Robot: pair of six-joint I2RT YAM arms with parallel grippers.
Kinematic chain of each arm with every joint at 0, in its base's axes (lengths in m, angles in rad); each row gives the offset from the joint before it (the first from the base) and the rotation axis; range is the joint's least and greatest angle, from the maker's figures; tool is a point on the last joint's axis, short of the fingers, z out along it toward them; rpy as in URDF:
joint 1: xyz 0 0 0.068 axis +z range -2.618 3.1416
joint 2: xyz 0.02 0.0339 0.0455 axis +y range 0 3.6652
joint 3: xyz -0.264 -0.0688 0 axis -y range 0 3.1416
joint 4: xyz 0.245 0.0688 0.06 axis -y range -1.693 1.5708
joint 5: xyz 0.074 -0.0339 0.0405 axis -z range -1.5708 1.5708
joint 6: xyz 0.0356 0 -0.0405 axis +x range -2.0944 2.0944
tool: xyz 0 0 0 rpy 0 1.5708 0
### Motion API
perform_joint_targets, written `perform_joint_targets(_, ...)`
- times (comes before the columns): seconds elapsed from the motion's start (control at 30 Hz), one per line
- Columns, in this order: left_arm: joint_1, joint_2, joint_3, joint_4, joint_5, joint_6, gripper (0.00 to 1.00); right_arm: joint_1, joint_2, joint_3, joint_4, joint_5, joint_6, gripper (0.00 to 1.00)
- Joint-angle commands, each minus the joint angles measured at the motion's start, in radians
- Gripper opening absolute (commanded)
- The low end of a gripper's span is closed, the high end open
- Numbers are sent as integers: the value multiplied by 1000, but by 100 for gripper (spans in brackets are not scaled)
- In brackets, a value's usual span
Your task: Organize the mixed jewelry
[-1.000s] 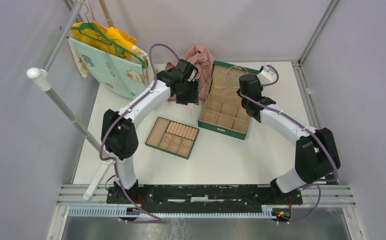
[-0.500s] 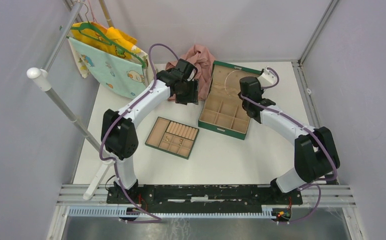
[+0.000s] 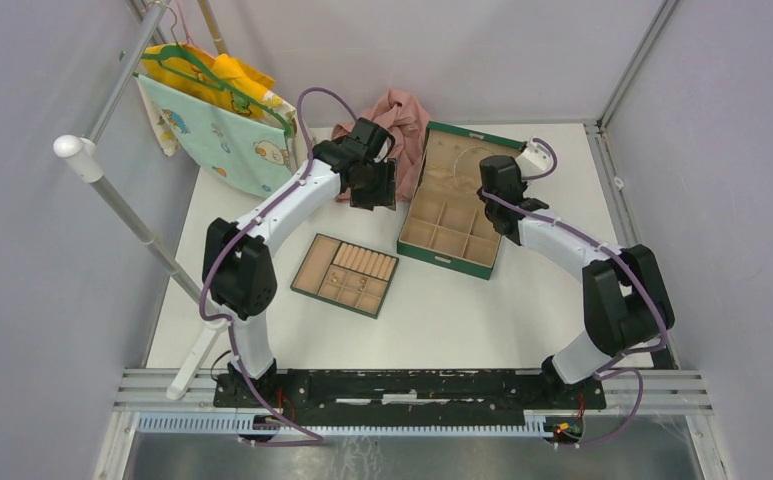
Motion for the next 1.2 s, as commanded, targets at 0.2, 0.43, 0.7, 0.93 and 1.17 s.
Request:
perform_joint_targets(0.2, 10, 17, 36, -1, -10, 50, 60, -14, 34, 30, 34, -7, -1, 0)
perform_joint_targets(0.43, 9, 22, 41, -1, -6, 49, 60, -15, 30, 21, 22, -32, -12, 15)
perform_joint_targets(0.7, 10, 24, 48, -2, 2, 51, 60, -15, 6, 6, 54, -70, -37, 35)
perform_joint_targets(0.93, 10, 19, 45, -3, 1, 48, 60, -15, -45, 9, 48, -88, -65, 49)
perform_joint_targets(1.17, 9, -13, 16, -5, -77, 32, 64, -19, -221, -34, -51, -89, -221, 88)
